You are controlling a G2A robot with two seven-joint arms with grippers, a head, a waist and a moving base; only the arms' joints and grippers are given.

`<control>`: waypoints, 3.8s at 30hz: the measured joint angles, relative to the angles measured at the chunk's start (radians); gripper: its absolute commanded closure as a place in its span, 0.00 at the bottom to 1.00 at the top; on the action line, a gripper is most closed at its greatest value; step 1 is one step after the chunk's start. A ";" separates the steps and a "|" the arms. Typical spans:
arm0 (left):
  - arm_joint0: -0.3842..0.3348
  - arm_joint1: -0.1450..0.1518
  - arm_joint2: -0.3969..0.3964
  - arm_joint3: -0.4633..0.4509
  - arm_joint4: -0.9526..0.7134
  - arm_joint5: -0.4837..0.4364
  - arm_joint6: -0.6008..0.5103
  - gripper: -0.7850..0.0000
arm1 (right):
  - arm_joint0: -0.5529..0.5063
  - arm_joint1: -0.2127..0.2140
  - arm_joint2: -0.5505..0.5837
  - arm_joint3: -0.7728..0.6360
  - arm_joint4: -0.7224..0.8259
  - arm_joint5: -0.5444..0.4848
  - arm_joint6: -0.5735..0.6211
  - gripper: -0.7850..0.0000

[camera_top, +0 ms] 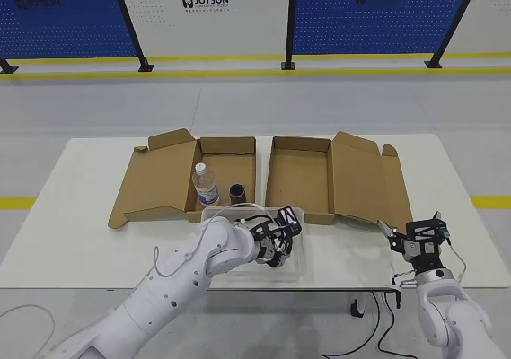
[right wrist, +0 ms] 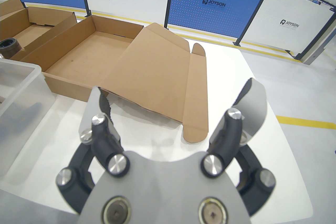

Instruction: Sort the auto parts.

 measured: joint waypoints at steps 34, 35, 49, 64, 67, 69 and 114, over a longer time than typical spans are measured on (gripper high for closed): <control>0.167 0.109 -0.327 -0.435 -0.246 -0.159 -0.166 1.00 | 0.000 0.000 0.000 0.000 0.000 0.000 0.000 0.00; 0.167 0.111 -0.326 -0.436 -0.250 -0.160 -0.167 1.00 | 0.000 0.000 0.000 0.000 0.000 0.000 0.000 0.00; 0.137 0.121 -0.312 -0.409 -0.254 -0.155 -0.159 1.00 | 0.000 0.000 0.000 0.000 0.000 0.000 0.000 0.00; 0.084 0.129 -0.336 -0.328 -0.167 -0.088 -0.083 1.00 | 0.000 0.000 0.000 0.000 0.000 0.000 0.000 0.00; 0.070 0.131 -0.349 -0.305 -0.125 -0.066 -0.060 1.00 | 0.000 0.000 0.000 0.000 0.000 0.000 0.000 0.00; 0.060 0.131 -0.354 -0.288 -0.097 -0.050 -0.043 1.00 | 0.000 0.000 0.000 0.000 0.000 0.000 0.000 0.00; -0.142 0.072 -0.198 0.213 0.152 0.039 0.132 1.00 | 0.000 0.000 0.000 0.000 0.000 0.000 0.000 0.00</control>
